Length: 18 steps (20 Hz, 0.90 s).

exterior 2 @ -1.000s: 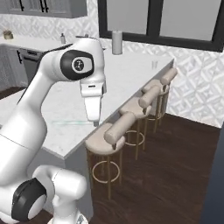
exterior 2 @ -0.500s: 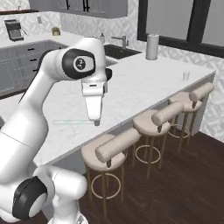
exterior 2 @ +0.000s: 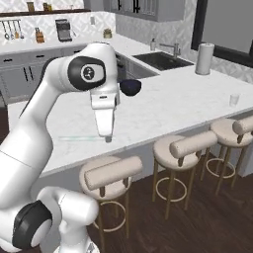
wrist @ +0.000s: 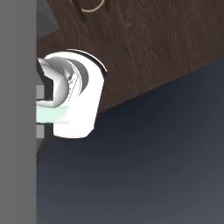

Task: Take a straw from the drawer in front and place it inside the glass cup on the dining counter.

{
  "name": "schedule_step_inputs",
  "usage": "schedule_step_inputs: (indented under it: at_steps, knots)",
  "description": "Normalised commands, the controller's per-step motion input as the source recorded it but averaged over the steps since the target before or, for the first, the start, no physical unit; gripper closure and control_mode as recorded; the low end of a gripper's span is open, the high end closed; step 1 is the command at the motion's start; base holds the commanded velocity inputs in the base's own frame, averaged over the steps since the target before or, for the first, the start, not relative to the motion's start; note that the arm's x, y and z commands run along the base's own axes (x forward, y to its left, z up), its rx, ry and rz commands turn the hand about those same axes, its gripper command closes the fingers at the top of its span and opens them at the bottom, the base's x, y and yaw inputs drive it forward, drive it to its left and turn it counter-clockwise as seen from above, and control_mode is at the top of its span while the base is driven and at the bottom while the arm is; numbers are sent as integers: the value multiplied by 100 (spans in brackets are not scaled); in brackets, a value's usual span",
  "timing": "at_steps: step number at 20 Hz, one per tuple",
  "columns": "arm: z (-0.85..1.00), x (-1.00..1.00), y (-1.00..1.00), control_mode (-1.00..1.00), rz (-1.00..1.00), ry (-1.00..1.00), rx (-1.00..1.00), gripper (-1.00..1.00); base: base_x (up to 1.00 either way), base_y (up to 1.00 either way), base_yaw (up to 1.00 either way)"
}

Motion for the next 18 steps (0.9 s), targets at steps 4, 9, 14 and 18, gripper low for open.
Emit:
schedule_step_inputs:
  at_steps: [4, 9, 14, 18]
  knots:
    - [0, 0, 0, 100, 0, 0, 0, 100, 0, -100, 45]
    - [0, 0, 0, 100, 0, 0, 0, 100, 0, -100, 47]
    - [0, 0, 0, 100, 0, 0, 0, 100, 0, -100, 45]
    - [0, 0, 0, 100, 0, 0, 0, 100, 0, -100, 38]
